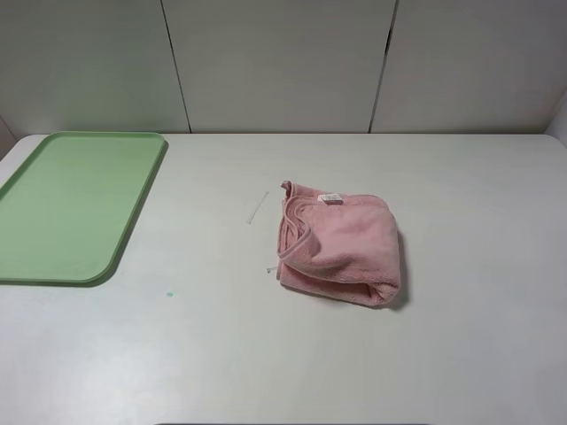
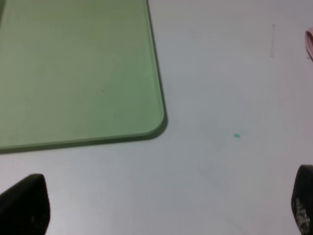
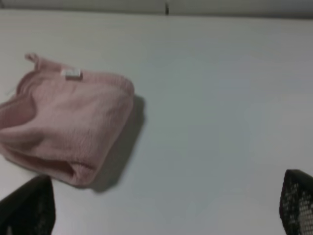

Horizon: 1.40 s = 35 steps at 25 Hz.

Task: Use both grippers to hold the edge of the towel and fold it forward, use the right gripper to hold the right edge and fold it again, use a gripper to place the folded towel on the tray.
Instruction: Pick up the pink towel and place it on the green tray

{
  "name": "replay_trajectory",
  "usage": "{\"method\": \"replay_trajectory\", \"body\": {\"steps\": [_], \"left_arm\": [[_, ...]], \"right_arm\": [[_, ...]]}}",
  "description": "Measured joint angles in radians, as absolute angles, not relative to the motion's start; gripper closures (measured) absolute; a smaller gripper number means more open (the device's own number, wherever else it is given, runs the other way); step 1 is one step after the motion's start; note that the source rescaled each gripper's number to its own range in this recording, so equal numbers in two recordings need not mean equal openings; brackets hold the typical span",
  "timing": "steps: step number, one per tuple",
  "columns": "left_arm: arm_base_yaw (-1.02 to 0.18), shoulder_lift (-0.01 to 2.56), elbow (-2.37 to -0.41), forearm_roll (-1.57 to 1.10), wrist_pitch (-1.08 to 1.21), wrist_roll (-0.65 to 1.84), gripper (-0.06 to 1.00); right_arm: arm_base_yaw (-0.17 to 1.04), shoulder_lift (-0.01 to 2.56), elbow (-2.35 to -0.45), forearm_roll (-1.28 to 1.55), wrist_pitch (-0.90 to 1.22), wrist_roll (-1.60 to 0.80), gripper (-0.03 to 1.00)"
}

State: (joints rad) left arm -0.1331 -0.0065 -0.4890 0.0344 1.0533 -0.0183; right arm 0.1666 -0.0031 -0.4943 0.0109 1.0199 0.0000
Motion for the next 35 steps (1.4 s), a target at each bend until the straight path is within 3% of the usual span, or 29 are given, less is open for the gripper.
{"method": "replay_trajectory", "body": {"steps": [9,35], "left_arm": [[-0.133,-0.007,-0.489,0.034,1.053,-0.018,-0.06],[-0.133,-0.007,-0.489,0.034,1.053,-0.018,-0.06]], "right_arm": [[0.115,-0.004,-0.493,0.008,1.022,0.000,-0.03],[0.114,-0.004,-0.493,0.008,1.022,0.000,-0.03]]}}
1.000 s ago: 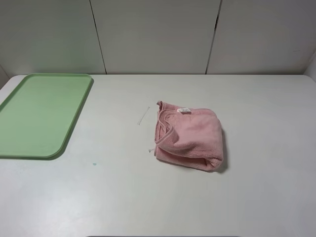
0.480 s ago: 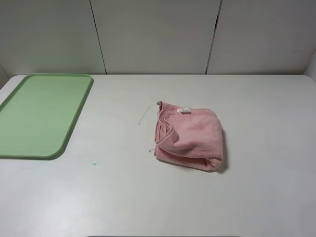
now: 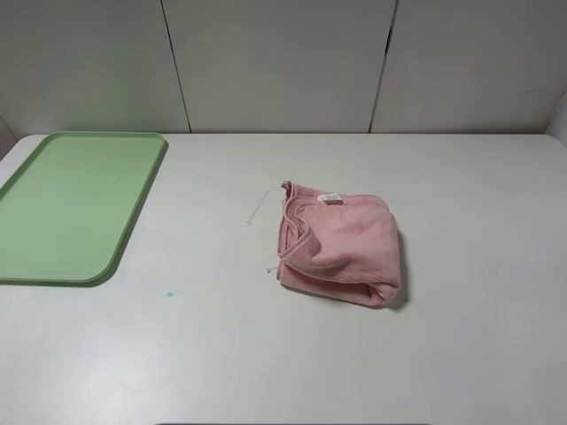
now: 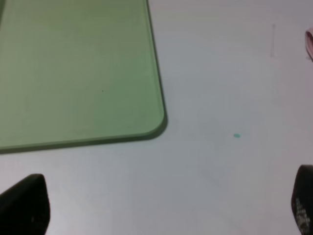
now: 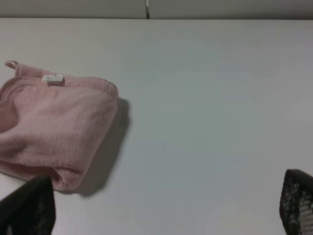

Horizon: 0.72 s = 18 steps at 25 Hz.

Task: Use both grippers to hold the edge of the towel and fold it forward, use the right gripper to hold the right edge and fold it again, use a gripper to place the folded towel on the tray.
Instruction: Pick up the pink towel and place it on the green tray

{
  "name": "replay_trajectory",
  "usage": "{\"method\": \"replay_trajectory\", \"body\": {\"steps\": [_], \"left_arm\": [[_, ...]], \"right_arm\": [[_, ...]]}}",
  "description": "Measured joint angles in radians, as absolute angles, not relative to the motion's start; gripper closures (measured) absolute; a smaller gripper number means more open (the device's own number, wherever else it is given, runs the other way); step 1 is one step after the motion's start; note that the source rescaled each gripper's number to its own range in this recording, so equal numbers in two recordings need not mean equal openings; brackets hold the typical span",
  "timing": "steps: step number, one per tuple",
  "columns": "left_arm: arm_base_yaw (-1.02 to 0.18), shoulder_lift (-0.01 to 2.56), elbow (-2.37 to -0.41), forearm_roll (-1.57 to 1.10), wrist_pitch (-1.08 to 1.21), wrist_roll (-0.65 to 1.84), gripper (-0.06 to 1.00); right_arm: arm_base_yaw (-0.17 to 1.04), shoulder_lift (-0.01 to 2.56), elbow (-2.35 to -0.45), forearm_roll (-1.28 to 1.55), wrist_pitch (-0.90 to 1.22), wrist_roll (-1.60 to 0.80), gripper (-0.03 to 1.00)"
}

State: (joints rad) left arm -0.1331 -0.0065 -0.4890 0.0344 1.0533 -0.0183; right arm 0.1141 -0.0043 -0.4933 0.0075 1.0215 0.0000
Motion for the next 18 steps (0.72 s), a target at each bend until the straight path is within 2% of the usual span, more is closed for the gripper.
{"method": "replay_trajectory", "body": {"steps": [7,13,18], "left_arm": [[-0.133,0.008,-0.489,0.028,1.053,-0.018,-0.06],[-0.133,0.171,-0.507,-0.038,1.003,-0.018,-0.06],[-0.133,0.341,-0.508,-0.119,0.854,-0.016,-0.06]], "right_arm": [[0.114,-0.004,-0.493,0.008,1.022,0.000,-0.03],[0.114,-0.004,-0.493,0.008,1.022,0.000,-0.03],[0.114,-0.005,-0.493,0.008,1.022,0.000,-0.03]]}}
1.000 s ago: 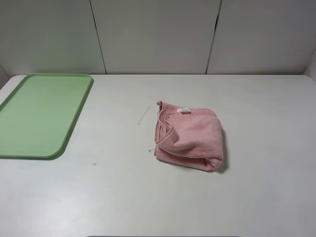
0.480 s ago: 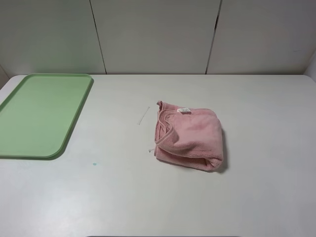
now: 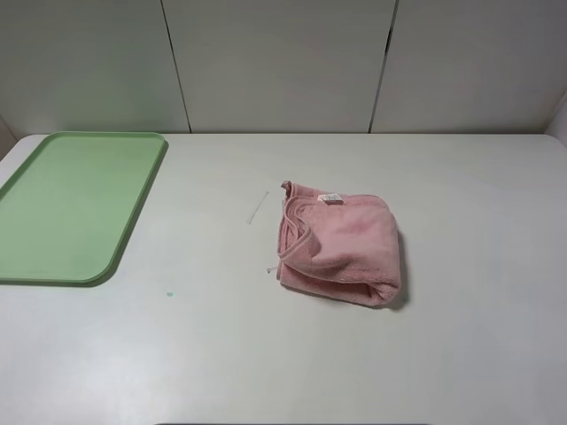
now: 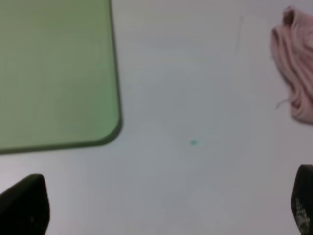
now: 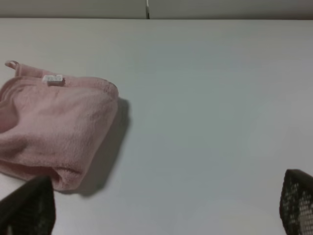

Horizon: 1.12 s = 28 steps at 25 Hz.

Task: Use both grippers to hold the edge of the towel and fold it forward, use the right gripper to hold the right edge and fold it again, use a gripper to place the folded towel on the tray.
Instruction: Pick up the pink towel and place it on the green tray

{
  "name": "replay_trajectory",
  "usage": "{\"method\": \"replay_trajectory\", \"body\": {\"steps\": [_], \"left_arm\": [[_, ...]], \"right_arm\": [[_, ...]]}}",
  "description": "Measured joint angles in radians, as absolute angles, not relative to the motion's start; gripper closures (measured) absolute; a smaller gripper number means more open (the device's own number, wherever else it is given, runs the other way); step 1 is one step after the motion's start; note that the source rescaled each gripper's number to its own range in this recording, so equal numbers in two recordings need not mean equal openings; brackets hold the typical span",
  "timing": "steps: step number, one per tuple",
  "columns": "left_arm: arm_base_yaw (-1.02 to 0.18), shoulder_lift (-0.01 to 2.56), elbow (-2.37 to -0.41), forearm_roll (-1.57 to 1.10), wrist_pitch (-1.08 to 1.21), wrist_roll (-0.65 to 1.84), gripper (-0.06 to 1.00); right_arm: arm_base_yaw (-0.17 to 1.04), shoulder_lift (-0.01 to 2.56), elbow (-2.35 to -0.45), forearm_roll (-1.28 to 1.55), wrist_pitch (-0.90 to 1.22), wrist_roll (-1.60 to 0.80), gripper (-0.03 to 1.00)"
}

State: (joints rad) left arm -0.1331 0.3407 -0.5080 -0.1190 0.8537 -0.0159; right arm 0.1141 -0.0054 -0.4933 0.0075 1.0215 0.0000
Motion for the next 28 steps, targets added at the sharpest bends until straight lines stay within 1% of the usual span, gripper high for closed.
{"method": "replay_trajectory", "body": {"steps": [12,15,21,28], "left_arm": [[-0.141,0.852,-0.511,-0.415,0.582,0.139,-0.05],[-0.216,0.980,-0.528,-0.433,0.522,0.159,-0.04],[-0.414,1.220,-0.588,-0.462,0.363,0.165,-0.04],[-0.547,1.476,-0.756,-0.473,0.327,0.165,-0.04]], "right_arm": [[0.114,-0.006,-0.493,0.008,1.022,0.000,-0.03],[0.114,-0.006,-0.493,0.008,1.022,0.000,-0.03],[0.114,-0.006,-0.493,0.008,1.022,0.000,-0.03],[0.114,-0.006,-0.493,0.008,1.022,0.000,-0.03]]}}
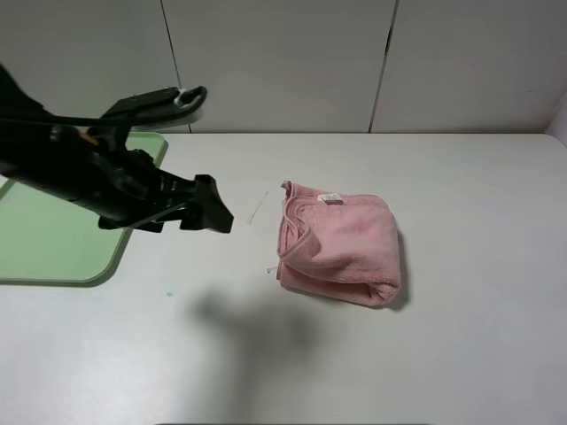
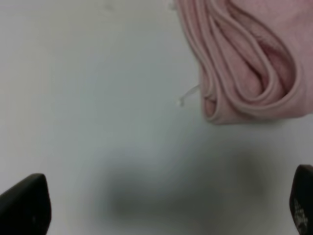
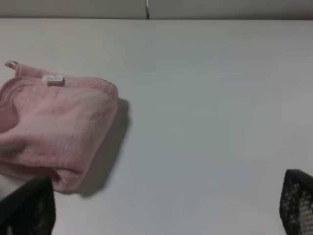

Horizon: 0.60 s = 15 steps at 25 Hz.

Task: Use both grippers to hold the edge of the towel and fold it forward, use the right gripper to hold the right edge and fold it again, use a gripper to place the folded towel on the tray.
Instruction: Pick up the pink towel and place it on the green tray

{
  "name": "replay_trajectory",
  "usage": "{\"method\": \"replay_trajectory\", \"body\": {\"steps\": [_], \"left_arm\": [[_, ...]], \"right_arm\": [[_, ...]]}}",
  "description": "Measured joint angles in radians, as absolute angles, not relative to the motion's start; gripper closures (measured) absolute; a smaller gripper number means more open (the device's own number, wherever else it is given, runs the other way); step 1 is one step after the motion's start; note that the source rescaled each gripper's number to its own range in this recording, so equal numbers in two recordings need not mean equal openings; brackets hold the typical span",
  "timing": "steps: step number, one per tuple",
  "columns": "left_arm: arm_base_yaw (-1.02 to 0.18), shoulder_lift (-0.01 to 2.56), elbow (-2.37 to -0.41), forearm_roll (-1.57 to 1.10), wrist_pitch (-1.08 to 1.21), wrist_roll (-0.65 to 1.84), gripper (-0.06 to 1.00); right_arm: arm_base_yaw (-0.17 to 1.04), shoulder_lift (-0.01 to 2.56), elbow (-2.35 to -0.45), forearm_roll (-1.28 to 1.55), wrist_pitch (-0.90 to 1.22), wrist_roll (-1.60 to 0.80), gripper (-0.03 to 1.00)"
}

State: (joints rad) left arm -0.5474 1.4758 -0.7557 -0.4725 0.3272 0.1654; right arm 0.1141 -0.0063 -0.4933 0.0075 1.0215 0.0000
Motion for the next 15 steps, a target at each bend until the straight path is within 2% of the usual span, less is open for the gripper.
{"method": "replay_trajectory", "body": {"steps": [15], "left_arm": [[-0.668,1.852,-1.068,-0.489,0.323,0.165,-0.04]], "right_arm": [[0.114,-0.006,-0.493,0.008,1.022,0.000,-0.03]]}}
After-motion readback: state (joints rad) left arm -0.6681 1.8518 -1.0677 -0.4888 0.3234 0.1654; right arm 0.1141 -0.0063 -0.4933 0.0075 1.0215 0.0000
